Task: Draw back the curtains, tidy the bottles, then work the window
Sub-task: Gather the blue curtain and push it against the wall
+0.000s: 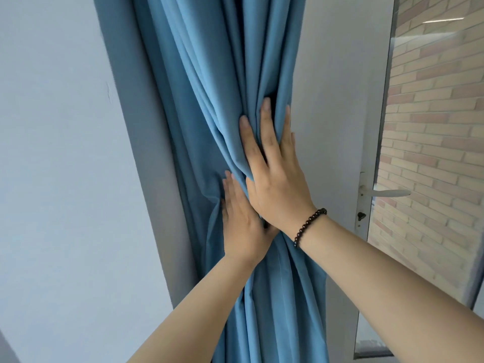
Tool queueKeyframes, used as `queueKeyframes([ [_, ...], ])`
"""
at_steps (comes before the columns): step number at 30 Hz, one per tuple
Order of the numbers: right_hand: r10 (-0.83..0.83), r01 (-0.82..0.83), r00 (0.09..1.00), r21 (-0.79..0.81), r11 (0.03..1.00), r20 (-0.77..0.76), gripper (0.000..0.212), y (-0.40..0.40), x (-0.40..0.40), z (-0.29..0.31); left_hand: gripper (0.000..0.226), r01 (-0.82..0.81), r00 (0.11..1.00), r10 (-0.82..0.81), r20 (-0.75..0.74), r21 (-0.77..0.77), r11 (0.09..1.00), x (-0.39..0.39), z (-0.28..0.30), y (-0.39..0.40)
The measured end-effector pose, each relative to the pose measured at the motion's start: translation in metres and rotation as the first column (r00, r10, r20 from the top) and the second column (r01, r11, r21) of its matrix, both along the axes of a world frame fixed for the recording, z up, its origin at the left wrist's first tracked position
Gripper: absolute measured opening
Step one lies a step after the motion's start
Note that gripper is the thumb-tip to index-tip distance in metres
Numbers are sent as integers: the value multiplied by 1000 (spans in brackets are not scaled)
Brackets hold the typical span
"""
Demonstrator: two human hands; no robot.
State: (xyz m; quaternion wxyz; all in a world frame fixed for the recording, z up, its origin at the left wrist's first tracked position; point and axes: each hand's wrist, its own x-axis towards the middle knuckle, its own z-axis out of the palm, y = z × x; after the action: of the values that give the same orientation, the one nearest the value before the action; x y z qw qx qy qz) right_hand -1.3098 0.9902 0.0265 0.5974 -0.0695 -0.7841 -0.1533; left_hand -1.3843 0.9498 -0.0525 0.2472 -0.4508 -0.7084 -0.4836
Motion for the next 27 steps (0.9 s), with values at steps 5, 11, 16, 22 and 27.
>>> queueKeyframes([
  [5, 25, -24, 995, -10, 1000, 92, 76, 28, -26, 5, 121, -87, 996, 85, -20, -120, 989, -27, -14, 21],
  [11, 67, -56, 982, -65, 996, 174, 85, 58, -54, 11, 127, -245, 968, 250, -2, -193, 950, -42, -25, 31],
  [16, 133, -106, 969, -137, 985, 206, 94, 67, -74, 15, 126, -397, 913, 407, -14, -262, 880, -53, -25, 45],
  [22, 175, -138, 958, -168, 976, 229, 100, 75, -98, 23, 125, -574, 765, 520, -379, -37, 818, -68, -41, 51],
  [27, 187, -135, 946, -203, 970, 266, 105, 85, -113, 25, 129, -640, 664, 602, -443, 79, 764, -74, -36, 38],
])
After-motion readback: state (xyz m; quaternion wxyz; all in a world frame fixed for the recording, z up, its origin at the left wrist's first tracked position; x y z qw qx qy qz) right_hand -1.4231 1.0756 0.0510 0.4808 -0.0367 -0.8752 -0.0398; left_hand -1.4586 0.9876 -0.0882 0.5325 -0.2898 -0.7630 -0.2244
